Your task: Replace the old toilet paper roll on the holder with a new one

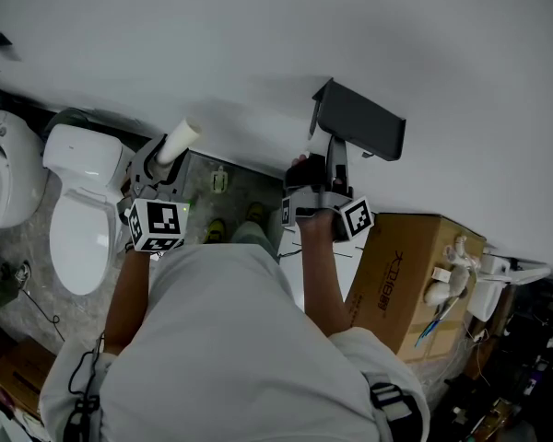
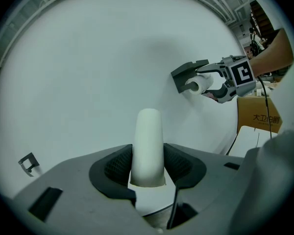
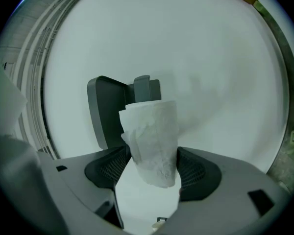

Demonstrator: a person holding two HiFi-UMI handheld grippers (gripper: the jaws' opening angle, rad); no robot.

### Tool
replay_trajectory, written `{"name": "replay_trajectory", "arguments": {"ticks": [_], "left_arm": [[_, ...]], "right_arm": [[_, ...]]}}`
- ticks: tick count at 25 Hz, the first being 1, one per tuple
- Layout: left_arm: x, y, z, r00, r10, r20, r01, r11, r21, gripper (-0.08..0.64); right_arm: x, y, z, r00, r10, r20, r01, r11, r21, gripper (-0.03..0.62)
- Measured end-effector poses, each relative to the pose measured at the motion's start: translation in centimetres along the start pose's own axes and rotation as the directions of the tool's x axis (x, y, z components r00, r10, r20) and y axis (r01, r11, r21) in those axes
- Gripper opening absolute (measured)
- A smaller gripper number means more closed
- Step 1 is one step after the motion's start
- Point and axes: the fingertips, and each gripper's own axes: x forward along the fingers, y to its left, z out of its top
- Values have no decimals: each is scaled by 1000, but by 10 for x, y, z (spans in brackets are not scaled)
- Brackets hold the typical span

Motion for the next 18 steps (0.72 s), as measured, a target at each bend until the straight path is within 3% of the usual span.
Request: {"name": "replay_trajectory", "arguments": {"ticks": [6, 12, 18], "left_arm": [[4, -14, 10, 998, -51, 34, 51, 999, 19, 209], [12, -29, 31, 991, -106, 87, 104, 994, 26, 209], [23, -51, 58, 971, -183, 152, 180, 983, 33, 209]], "right_arm": [[-26, 2, -11, 1000, 9, -13, -9, 1000, -24, 342], [-66, -2, -5, 999, -40, 21, 40, 999, -28, 343], [-102, 17, 26, 994, -70, 82, 85, 977, -196, 207]]}}
